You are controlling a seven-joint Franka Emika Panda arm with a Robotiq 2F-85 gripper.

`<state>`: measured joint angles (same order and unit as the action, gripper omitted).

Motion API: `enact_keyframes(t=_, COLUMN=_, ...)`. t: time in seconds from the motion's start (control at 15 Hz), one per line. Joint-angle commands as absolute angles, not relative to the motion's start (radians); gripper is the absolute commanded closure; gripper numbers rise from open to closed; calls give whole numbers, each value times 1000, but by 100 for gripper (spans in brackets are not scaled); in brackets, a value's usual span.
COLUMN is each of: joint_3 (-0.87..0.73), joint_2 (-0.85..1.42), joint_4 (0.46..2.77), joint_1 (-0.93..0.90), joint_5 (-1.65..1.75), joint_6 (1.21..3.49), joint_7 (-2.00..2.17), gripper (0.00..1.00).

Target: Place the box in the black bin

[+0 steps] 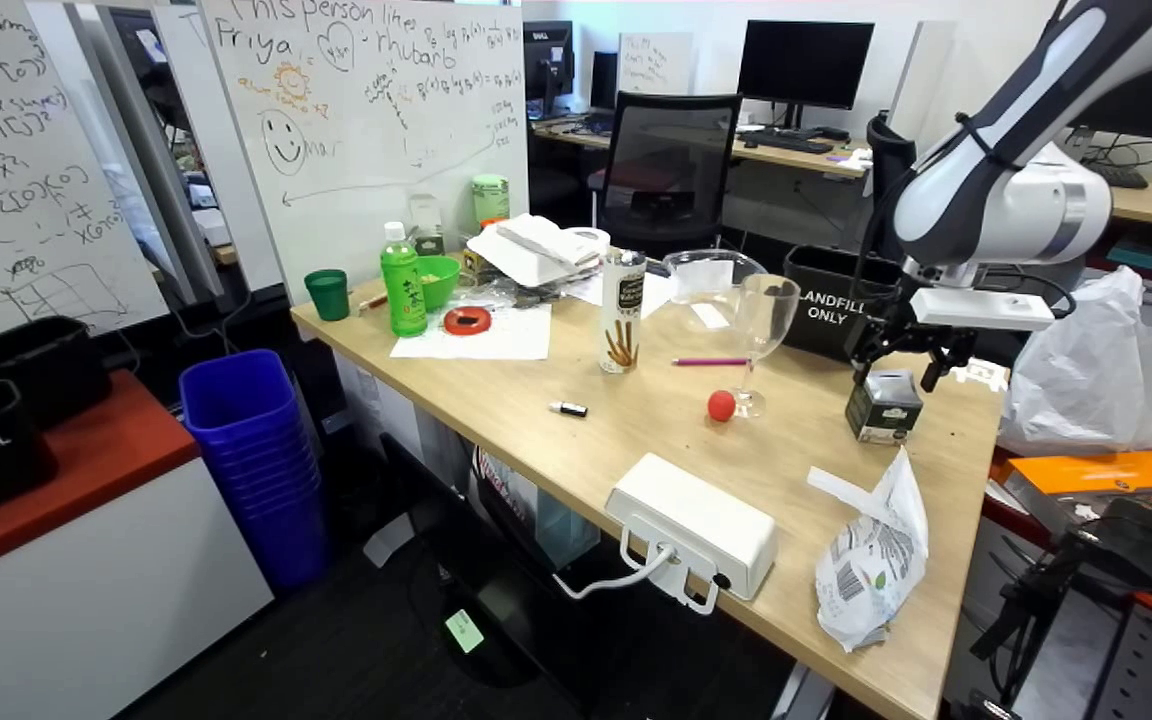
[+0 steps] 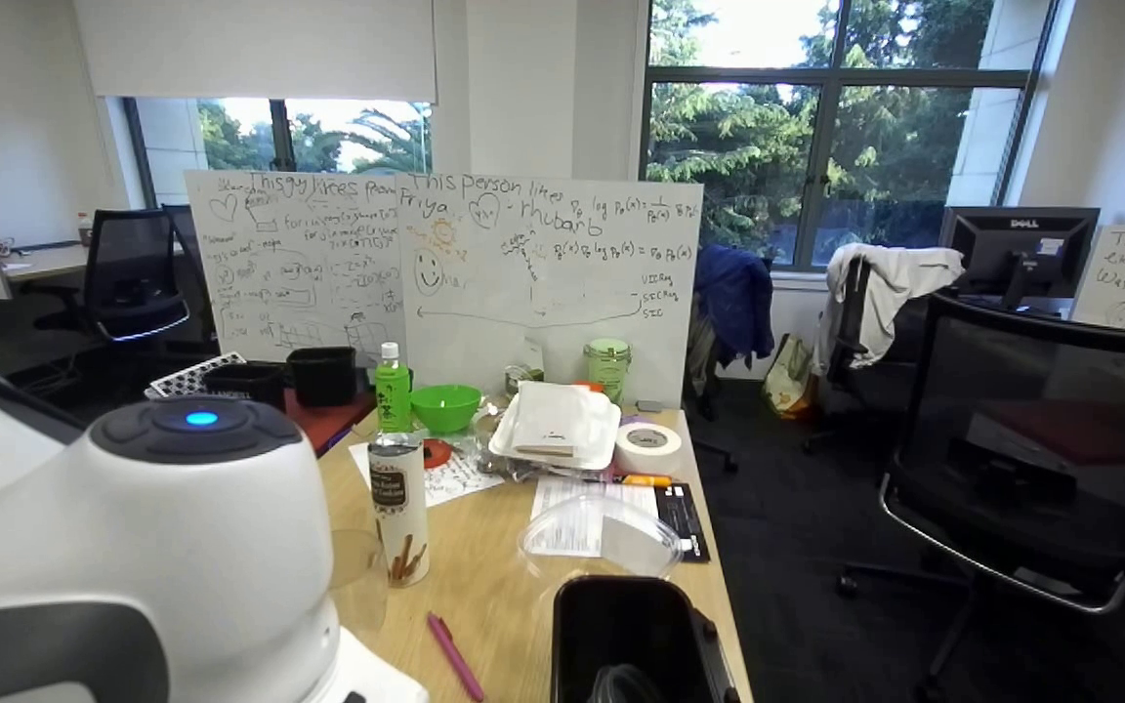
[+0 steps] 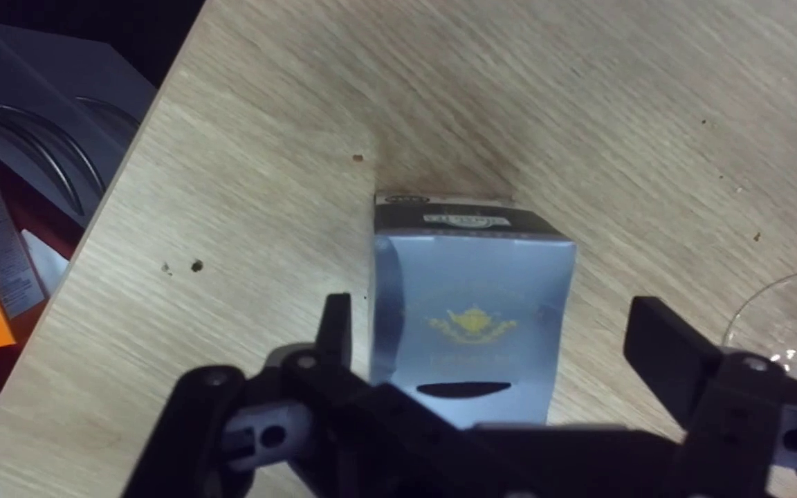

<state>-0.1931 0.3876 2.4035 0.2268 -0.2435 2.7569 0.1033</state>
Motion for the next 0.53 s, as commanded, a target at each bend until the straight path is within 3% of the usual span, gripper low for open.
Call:
enact_keyframes(t=0.0, joint_3=-203, joint_2=394, joint_4=2410, joint_1=218, joint_5=-201, joint_6=2797, joint_7=106, gripper=0)
enact_keyframes(t=0.47, joint_3=-209, joint_2=448, joint_4=2389, joint_1=225, joint_5=-190, joint_6=2782, joint_7=146, gripper=0)
